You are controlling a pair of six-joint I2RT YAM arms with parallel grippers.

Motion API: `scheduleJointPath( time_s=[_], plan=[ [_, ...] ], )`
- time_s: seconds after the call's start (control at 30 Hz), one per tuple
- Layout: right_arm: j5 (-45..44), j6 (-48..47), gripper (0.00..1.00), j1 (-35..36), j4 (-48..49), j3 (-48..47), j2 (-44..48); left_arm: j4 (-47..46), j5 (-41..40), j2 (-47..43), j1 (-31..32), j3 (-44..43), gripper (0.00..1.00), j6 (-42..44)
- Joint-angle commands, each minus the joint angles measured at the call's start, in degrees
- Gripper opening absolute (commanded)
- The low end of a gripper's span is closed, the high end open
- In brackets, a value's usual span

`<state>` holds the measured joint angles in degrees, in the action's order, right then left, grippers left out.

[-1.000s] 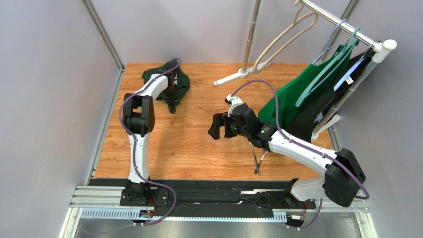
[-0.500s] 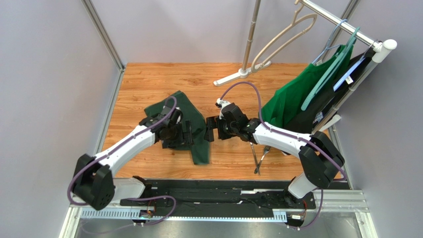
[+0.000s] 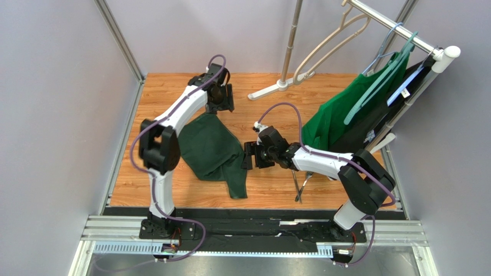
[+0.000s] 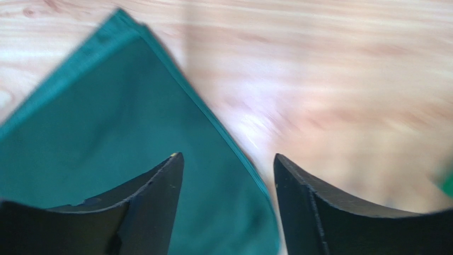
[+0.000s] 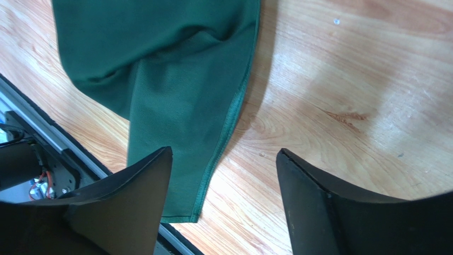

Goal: Fold the napkin into a case and place the utensils inside
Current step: Pick up the crumpled napkin from the center of the board.

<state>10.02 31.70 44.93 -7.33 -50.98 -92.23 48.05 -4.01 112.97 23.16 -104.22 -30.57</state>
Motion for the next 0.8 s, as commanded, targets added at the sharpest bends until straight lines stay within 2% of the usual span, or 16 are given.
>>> scheduleJointPath(
  time_s=[0.0,0.17,0.37,0.4,0.43,0.5,0.53,0.67,0.7,0.77],
  plan=[
    [0.78,-0.15,0.72,-0.19,3.46,2.37,0.38,8.91,-7.50,11.90,-2.58,-9.39,0.67,3.93],
    [1.93,-0.06,0.63,0.16,5.92,4.66,0.64,7.25,-9.87,17.90,-2.94,-14.78,0.66,4.90],
    [2.02,-0.24,0.63,0.60,6.36,4.75,-1.20,4.59,-9.71,21.15,-3.12,-13.11,0.65,3.68],
    [2.89,0.11,0.63,0.77,6.71,4.75,-1.64,4.42,-9.09,21.85,-3.12,-13.20,0.61,3.59],
    [3.51,0.46,0.63,1.12,8.54,4.84,-2.77,4.24,-8.30,22.12,-3.21,-13.11,0.52,3.58],
    [5.00,1.95,0.64,1.30,10.31,4.84,-4.01,3.54,-6.98,21.95,-3.21,-12.41,0.40,3.41],
    [4.75,2.39,0.64,1.48,10.93,4.49,-4.88,3.28,-6.80,21.60,-3.21,-12.06,0.30,3.41],
    [3.60,2.75,0.63,1.65,11.64,2.56,-8.40,-0.05,-6.62,18.35,-3.21,-8.90,0.14,4.11],
    [3.51,2.66,0.54,1.66,11.47,1.60,-8.84,-0.24,-6.62,17.21,-3.21,-8.28,0.07,4.20],
    [2.81,2.05,0.44,1.83,10.59,0.54,-9.90,-0.24,-6.80,16.24,-3.29,-8.01,0.01,4.64]
  ],
)
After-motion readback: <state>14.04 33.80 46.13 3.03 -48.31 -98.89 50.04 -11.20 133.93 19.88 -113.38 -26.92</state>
